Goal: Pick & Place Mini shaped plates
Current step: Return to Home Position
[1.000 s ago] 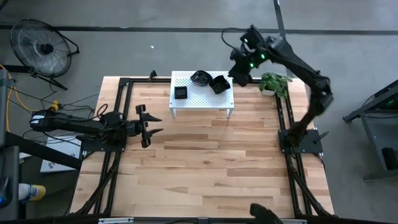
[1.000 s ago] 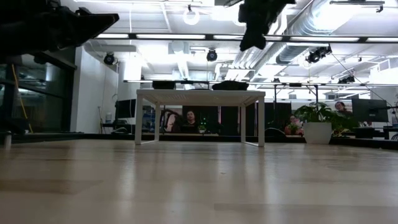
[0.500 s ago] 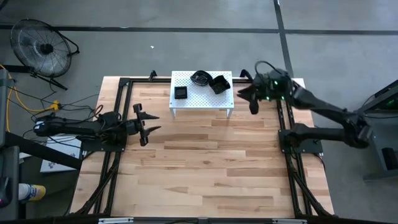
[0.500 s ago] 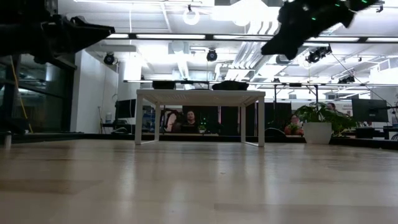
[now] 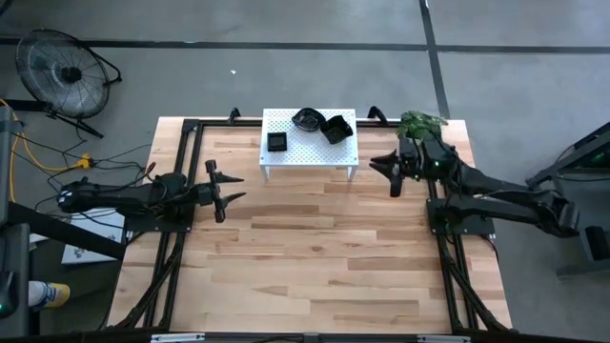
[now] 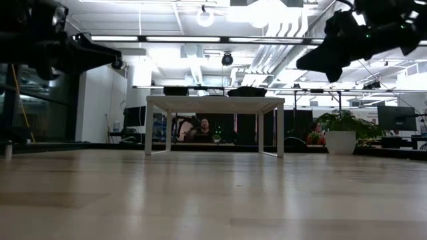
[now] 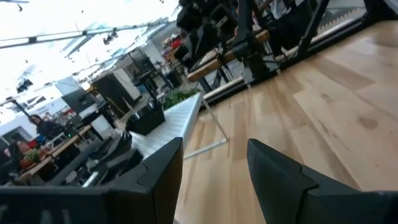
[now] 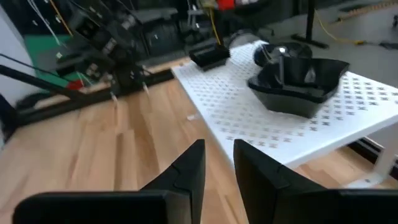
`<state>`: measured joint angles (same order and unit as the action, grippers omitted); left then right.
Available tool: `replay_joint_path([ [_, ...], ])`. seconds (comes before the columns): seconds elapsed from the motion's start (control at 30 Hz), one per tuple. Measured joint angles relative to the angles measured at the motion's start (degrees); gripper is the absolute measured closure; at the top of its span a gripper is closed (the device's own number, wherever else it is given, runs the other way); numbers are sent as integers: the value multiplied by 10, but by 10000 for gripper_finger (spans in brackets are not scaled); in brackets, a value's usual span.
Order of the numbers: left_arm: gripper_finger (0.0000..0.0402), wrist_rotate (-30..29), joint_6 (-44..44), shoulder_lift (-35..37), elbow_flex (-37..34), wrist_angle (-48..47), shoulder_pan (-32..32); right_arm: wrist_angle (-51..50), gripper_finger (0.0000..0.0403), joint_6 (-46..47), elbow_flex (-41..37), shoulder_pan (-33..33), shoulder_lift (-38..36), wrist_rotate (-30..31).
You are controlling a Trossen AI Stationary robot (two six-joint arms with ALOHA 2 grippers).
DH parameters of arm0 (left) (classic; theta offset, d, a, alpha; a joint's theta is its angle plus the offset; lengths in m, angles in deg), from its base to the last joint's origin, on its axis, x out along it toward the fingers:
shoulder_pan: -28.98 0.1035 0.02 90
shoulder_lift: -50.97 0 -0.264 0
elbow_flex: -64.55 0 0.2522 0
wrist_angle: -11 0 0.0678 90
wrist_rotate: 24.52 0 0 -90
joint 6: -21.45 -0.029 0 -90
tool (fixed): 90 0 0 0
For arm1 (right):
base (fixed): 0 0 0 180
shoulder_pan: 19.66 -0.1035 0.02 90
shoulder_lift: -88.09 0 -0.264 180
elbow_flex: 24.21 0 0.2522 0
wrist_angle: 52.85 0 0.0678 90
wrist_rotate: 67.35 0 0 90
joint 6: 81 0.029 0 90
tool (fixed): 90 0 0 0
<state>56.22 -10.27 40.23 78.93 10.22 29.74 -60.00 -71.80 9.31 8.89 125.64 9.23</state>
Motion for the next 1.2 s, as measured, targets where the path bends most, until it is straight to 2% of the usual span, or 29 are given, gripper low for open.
replay_joint_path([
  [0.2, 227, -9, 4, 39, 0, -41, 0, 126, 324, 30, -82, -79, -9, 78],
  [0.33, 227, -37, 1, 61, 0, -62, 0, 224, 324, 38, -132, -133, -10, 125],
  [0.47, 227, -48, 1, 93, 0, -89, 0, 261, 324, 39, -167, -156, -14, 150],
  [0.77, 227, -61, -2, 104, 0, -100, 0, 256, 324, 28, -192, -154, -90, 155],
  [1.07, 227, -54, -2, 104, 0, -101, 0, 126, 324, 23, -192, -155, -194, 153],
  [1.2, 227, -53, -1, 104, 0, -101, 0, 71, 324, 14, -192, -155, -239, 172],
])
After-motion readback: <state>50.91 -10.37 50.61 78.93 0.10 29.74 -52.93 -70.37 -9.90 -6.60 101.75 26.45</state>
